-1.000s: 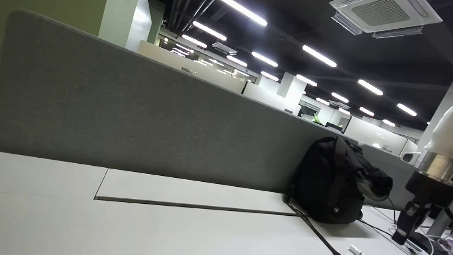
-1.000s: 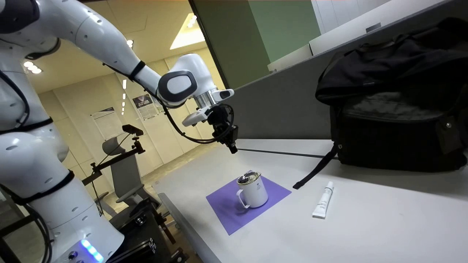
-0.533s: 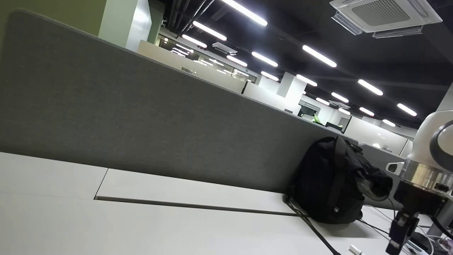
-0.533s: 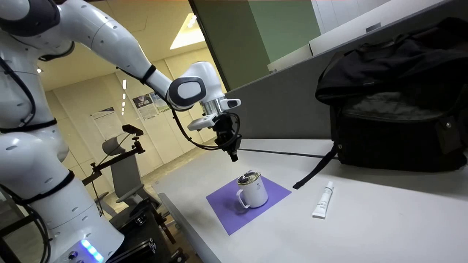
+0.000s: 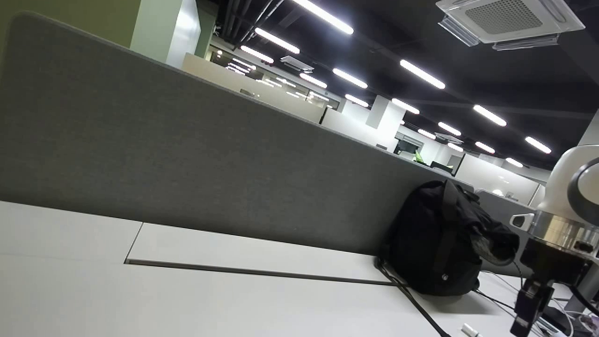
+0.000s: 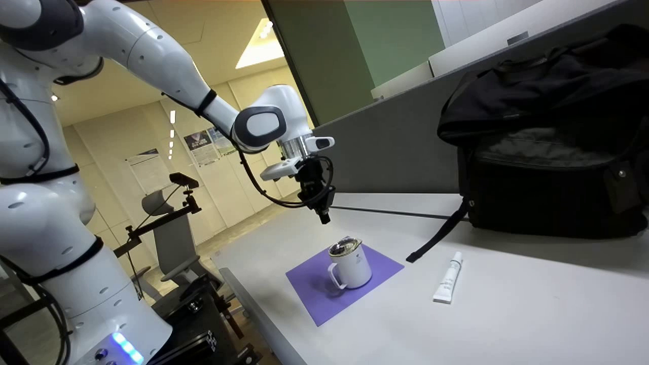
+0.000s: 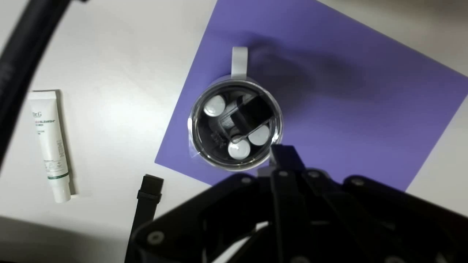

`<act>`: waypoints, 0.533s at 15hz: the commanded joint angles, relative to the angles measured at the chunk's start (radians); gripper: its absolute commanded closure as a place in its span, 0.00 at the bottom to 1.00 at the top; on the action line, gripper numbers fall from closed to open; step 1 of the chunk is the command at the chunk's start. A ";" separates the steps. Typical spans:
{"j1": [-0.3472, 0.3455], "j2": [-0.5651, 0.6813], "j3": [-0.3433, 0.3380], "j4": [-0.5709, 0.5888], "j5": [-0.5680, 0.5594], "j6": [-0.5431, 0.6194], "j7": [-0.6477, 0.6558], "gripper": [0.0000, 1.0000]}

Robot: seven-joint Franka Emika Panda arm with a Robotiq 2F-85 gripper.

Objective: Open the lid of the thermos cup

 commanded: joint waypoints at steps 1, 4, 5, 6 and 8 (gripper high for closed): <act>-0.002 -0.006 -0.001 -0.022 -0.038 0.034 0.039 1.00; 0.004 -0.016 -0.006 -0.059 -0.069 0.073 0.062 1.00; 0.003 -0.013 -0.005 -0.067 -0.072 0.086 0.064 1.00; 0.002 -0.007 -0.006 -0.070 -0.077 0.093 0.066 1.00; 0.009 0.013 -0.021 -0.069 -0.112 0.114 0.106 1.00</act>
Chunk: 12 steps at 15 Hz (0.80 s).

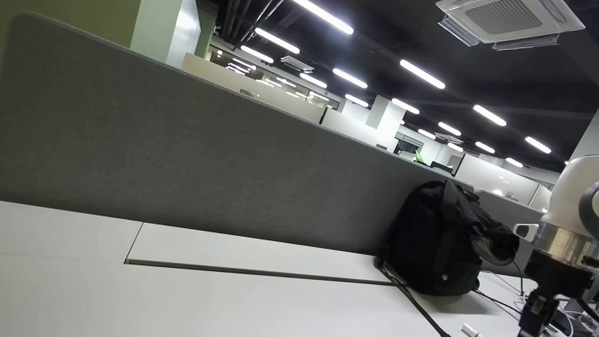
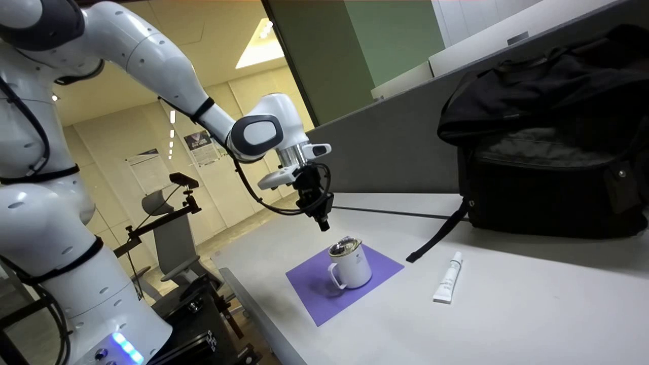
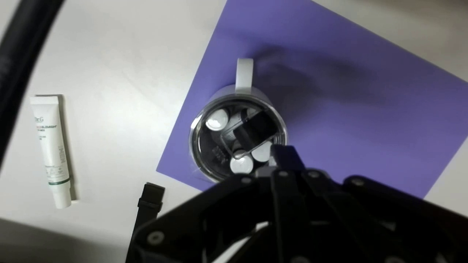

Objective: Open the lid of the thermos cup

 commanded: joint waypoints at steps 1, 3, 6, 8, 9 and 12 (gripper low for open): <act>0.010 0.021 -0.026 -0.008 -0.068 0.046 0.089 1.00; 0.011 0.043 -0.039 -0.002 -0.099 0.081 0.120 1.00; 0.013 0.078 -0.056 0.004 -0.134 0.148 0.146 1.00; 0.012 0.100 -0.058 0.008 -0.135 0.183 0.149 1.00; 0.014 0.109 -0.059 0.011 -0.136 0.193 0.152 1.00; 0.019 0.125 -0.054 0.020 -0.125 0.162 0.155 1.00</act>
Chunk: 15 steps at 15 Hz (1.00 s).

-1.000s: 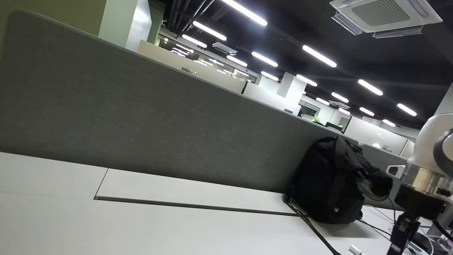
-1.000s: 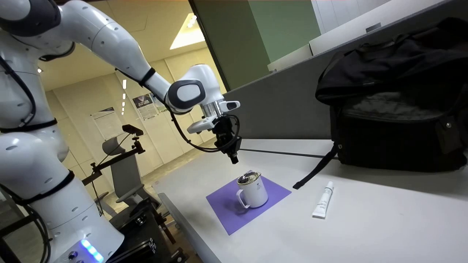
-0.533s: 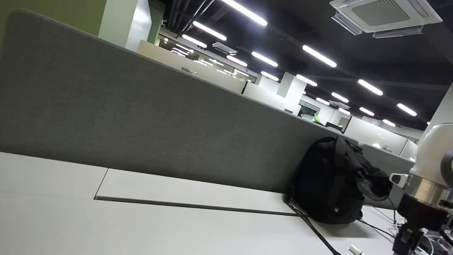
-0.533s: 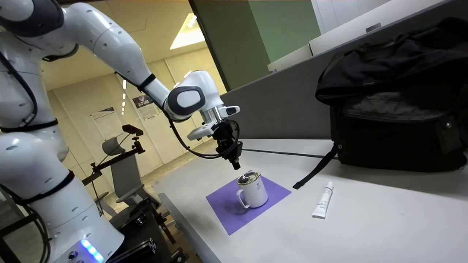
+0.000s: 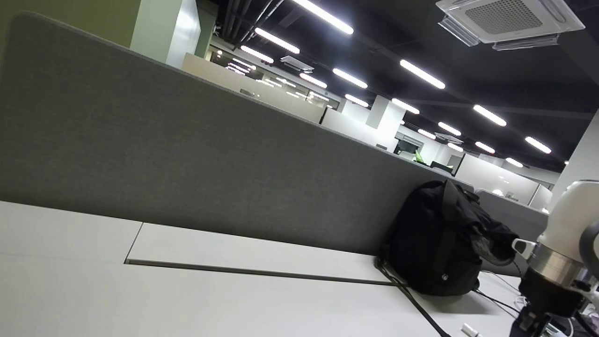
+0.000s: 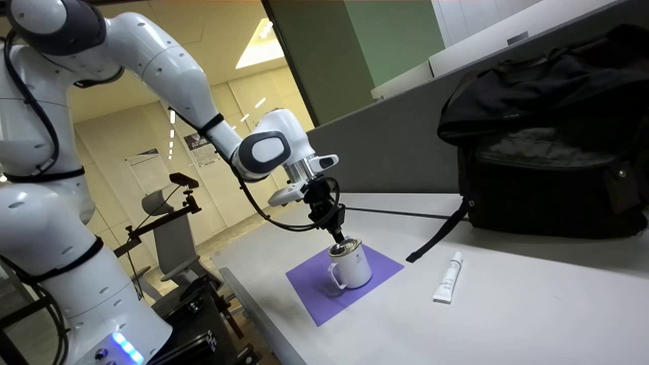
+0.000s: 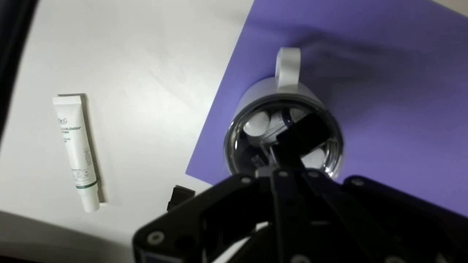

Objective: Open the lid of the thermos cup

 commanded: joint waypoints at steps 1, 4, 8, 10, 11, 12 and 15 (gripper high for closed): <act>0.017 0.022 -0.007 0.025 -0.014 -0.033 0.048 1.00; 0.019 0.037 -0.005 0.034 -0.009 -0.032 0.053 1.00; 0.023 0.055 -0.003 0.042 -0.005 -0.029 0.061 1.00; 0.038 0.056 -0.014 0.043 -0.016 -0.033 0.083 1.00; 0.042 0.054 -0.015 0.042 -0.016 -0.032 0.089 1.00; 0.048 0.048 -0.017 0.036 -0.017 -0.029 0.098 1.00; 0.078 0.040 -0.033 0.028 -0.037 -0.028 0.129 1.00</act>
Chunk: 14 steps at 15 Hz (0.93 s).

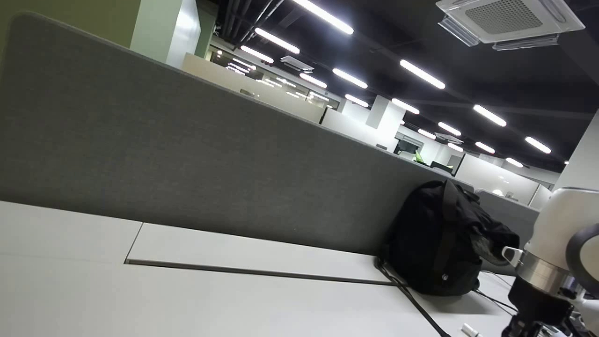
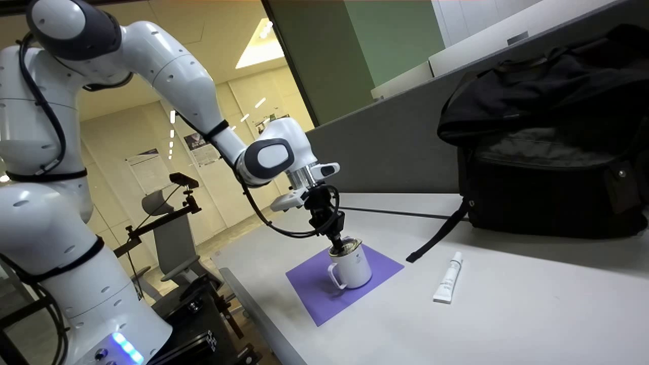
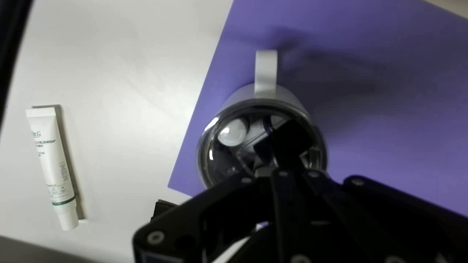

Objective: Open the lid of the thermos cup

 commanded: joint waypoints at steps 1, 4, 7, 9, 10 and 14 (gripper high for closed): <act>0.053 -0.012 -0.040 0.004 -0.049 -0.019 0.082 1.00; 0.104 0.004 -0.087 0.013 -0.103 -0.028 0.139 1.00; 0.121 0.012 -0.098 0.017 -0.123 -0.049 0.165 1.00; 0.132 0.018 -0.106 0.018 -0.137 -0.049 0.180 1.00; 0.135 0.022 -0.109 0.019 -0.143 -0.041 0.188 1.00; 0.141 0.034 -0.116 0.023 -0.159 -0.028 0.201 1.00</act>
